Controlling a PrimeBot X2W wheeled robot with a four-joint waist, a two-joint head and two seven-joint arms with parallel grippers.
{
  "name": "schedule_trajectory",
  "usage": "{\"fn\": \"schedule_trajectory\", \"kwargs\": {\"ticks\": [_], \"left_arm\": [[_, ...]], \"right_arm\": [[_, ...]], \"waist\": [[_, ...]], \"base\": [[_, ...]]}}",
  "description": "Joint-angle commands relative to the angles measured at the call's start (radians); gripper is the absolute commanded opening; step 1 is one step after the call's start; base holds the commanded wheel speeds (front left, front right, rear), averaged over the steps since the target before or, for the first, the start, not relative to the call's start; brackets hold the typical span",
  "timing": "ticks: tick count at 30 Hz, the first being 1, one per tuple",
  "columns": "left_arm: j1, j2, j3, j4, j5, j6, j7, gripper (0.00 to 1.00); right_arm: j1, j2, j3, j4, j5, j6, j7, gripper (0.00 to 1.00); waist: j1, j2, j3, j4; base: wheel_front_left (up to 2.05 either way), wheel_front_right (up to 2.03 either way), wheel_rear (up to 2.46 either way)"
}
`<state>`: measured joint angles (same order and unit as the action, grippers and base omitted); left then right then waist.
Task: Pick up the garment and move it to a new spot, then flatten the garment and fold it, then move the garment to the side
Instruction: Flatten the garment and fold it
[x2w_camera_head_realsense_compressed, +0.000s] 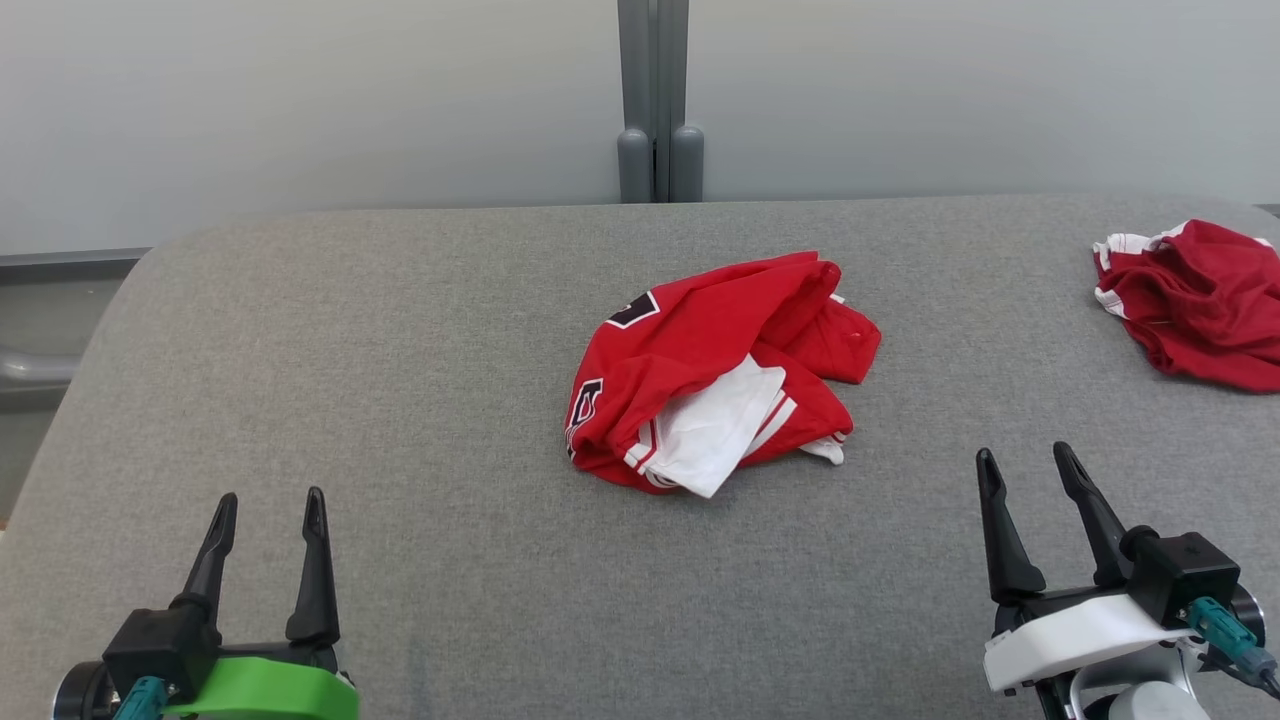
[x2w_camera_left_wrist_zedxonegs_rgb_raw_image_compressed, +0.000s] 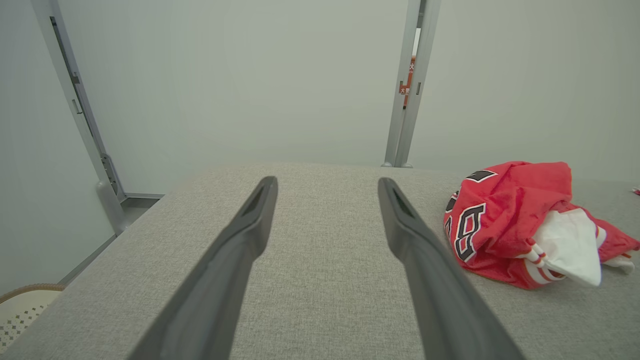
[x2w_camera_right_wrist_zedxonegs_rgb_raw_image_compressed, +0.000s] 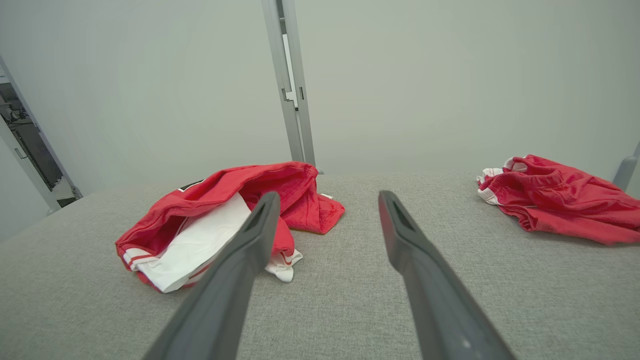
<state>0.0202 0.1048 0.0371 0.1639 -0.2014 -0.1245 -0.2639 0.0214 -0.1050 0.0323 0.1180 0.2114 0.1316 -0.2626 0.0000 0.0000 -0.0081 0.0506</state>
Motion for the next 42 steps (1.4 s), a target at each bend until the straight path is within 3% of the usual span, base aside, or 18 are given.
{"fn": "schedule_trajectory", "kwargs": {"ticks": [1, 33, 42], "left_arm": [[0.001, -0.004, 0.006, 0.003, 0.005, -0.005, 0.0, 1.0], [-0.009, -0.002, 0.01, 0.015, 0.014, -0.007, 0.0, 1.0], [-0.083, -0.013, -0.053, 0.034, 0.03, -0.007, 0.0, 1.0]], "right_arm": [[0.006, 0.0, -0.002, 0.002, 0.005, -0.002, -0.003, 1.0], [0.003, 0.01, -0.003, 0.014, 0.004, -0.002, -0.003, 1.0], [-0.013, 0.007, 0.005, 0.013, 0.002, -0.002, -0.003, 1.0]], "waist": [[0.0, 0.0, 0.0, 0.0], [0.0, 0.0, 0.005, -0.006], [0.0, 0.0, 0.027, -0.011]], "base": [[0.0, 0.0, 0.0], [0.0, 0.0, 0.0], [0.0, 0.0, 0.0]]}}
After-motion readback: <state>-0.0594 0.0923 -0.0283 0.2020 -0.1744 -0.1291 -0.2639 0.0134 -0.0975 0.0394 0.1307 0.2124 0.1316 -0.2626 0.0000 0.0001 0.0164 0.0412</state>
